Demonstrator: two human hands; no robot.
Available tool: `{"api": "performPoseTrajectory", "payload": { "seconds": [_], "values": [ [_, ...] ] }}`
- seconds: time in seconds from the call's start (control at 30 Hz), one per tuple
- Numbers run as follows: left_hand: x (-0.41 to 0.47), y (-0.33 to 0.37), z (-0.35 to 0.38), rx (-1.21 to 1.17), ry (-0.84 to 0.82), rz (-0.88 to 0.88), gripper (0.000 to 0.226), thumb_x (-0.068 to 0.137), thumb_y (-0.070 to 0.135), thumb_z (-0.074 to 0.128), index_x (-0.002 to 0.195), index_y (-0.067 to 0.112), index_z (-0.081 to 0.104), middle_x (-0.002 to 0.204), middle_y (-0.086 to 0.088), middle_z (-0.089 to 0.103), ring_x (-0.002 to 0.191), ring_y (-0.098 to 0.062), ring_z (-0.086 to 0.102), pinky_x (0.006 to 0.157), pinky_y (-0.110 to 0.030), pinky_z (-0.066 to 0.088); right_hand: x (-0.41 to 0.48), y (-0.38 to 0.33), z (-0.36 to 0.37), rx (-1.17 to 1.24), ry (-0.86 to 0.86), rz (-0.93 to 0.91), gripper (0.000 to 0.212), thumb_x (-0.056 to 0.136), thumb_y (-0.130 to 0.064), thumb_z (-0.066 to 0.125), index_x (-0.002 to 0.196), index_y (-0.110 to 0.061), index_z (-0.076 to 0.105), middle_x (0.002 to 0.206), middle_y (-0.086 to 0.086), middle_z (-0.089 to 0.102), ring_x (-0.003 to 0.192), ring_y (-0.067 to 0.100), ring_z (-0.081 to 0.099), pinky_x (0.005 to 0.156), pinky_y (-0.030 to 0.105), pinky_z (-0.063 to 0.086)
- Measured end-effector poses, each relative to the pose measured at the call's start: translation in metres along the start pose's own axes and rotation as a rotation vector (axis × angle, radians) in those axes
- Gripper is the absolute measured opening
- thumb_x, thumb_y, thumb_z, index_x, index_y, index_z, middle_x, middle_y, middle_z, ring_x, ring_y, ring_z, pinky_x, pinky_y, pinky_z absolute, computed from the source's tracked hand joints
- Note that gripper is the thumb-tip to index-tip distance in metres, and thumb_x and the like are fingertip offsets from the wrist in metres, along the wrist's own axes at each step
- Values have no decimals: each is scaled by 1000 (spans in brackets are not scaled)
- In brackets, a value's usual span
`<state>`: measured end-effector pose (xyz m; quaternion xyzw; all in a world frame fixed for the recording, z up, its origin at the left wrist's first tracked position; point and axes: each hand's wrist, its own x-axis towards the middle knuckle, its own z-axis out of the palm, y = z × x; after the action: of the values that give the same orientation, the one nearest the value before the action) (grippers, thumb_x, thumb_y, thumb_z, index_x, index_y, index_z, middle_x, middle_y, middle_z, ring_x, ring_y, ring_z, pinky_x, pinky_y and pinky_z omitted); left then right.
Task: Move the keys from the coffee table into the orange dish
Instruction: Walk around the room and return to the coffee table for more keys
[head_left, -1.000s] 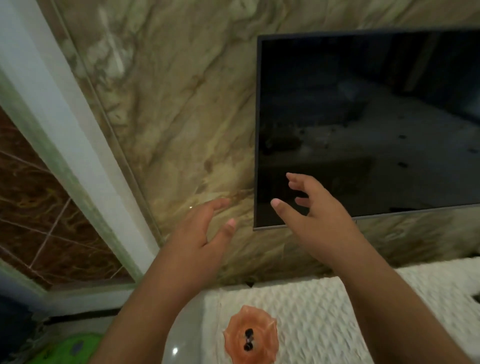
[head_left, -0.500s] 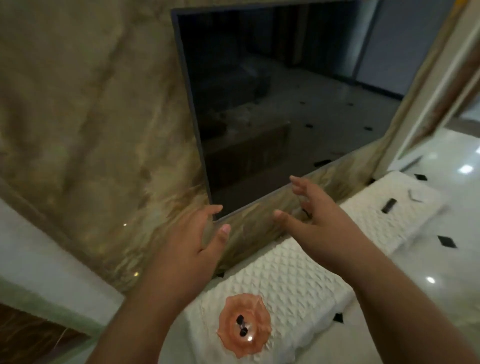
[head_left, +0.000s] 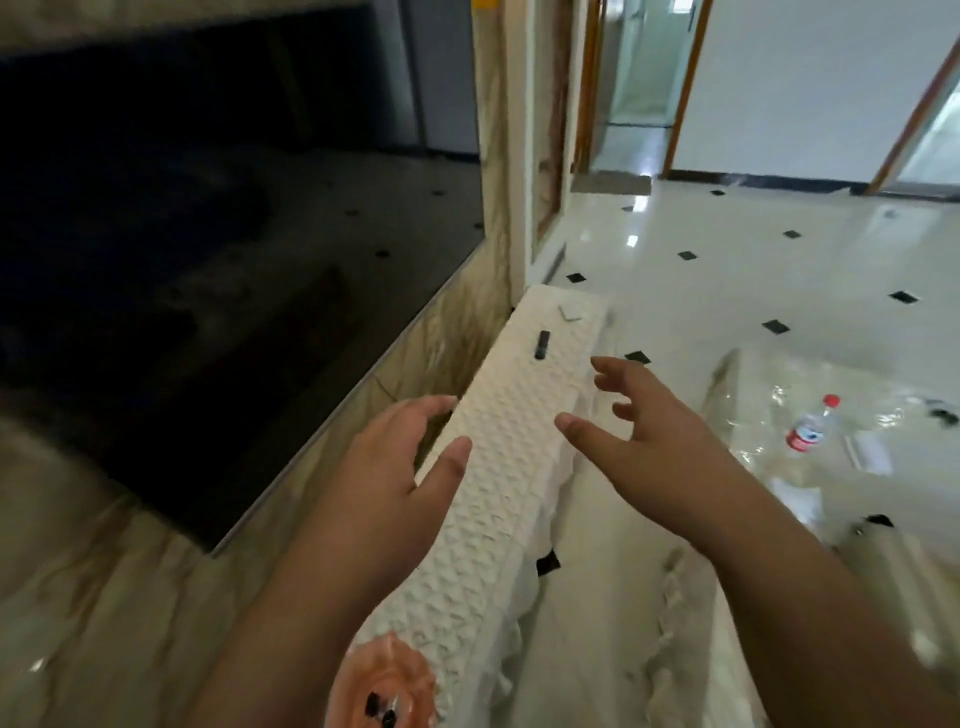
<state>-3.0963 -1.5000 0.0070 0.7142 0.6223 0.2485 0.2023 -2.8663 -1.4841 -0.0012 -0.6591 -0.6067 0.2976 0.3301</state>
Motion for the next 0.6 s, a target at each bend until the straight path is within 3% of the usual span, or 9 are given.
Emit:
{"api": "performPoseTrajectory", "payload": {
  "seconds": [0.1,0.27,0.4,0.5,0.6],
  "values": [
    [22,30,11,-12,4,89,44,86,65,38,128,53,41,106,44,34,94,32,32,72,-6,26,15,18,-26,49,42,42,76,80,-63,64,144,-43,29,144,-18,45,119,8,50,92,34,43],
    [47,65,35,-13,-18,138,41,88,66,40,128,59,36,119,41,32,106,19,36,76,-10,29,36,37,-61,48,39,33,77,78,-66,63,143,-46,27,146,-17,43,124,11,50,94,36,42],
    [68,91,60,-84,-36,149,33,87,67,41,119,68,33,110,49,33,101,29,31,68,-7,28,47,57,-92,29,69,37,74,78,-68,62,141,-46,30,147,-17,42,122,8,49,92,35,42],
    [88,109,85,-117,-97,209,37,88,65,41,124,61,36,118,42,36,108,18,38,79,-11,34,52,76,-114,26,111,84,75,75,-75,56,140,-46,33,146,-17,44,117,6,48,97,39,46],
    [109,124,109,-153,-149,232,43,87,66,40,129,57,38,118,42,35,110,23,33,85,-15,35,55,95,-132,29,151,137,81,69,-81,52,140,-46,34,146,-18,43,121,6,48,100,40,45]
  ]
}}
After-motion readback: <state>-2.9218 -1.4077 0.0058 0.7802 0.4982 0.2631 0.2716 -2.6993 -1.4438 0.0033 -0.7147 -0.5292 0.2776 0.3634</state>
